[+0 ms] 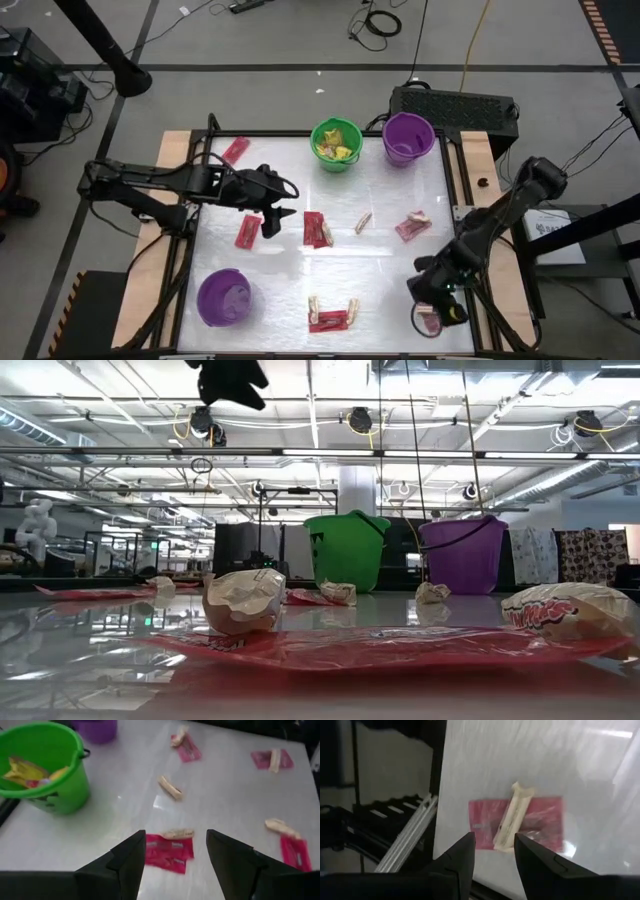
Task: Sort candy by brand, put in halloween buckets
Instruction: Put the light brown chocolate bar into the top violet bucket
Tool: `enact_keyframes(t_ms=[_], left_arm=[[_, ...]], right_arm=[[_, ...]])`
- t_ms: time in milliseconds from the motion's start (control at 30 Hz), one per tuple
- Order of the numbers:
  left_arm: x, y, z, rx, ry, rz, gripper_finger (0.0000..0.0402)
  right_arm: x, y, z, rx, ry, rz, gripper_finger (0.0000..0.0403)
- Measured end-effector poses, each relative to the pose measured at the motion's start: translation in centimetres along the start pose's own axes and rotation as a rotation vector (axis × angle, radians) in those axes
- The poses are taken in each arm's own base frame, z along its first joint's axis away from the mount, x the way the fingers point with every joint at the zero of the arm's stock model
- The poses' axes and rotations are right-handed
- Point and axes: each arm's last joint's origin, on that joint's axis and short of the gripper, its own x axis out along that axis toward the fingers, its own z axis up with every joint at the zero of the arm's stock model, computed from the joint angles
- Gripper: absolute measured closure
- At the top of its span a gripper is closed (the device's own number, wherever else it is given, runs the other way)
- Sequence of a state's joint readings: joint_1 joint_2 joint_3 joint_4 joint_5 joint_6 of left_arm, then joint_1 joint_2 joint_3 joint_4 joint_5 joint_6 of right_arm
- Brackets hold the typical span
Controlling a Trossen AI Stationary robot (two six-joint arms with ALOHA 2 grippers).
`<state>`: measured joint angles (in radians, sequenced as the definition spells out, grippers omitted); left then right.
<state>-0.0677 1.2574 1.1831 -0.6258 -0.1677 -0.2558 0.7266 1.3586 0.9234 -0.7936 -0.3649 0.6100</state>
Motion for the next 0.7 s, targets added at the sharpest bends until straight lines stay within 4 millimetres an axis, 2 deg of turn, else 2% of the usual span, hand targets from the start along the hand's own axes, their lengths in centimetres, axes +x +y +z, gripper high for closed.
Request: enact_keyframes(t_ms=[333,700], left_arm=[[1.5,0.0,0.3,0.02,-0.016,0.037,0.0187],[1.7,-0.1,0.7,0.018,-0.058,0.028,0.0187]], right_arm=[[4.9,0.8,-0.4,0.055,0.162,-0.099,0.0273],[7.8,1.0,-1.1,0.092,0.235,-0.184,0.0273]])
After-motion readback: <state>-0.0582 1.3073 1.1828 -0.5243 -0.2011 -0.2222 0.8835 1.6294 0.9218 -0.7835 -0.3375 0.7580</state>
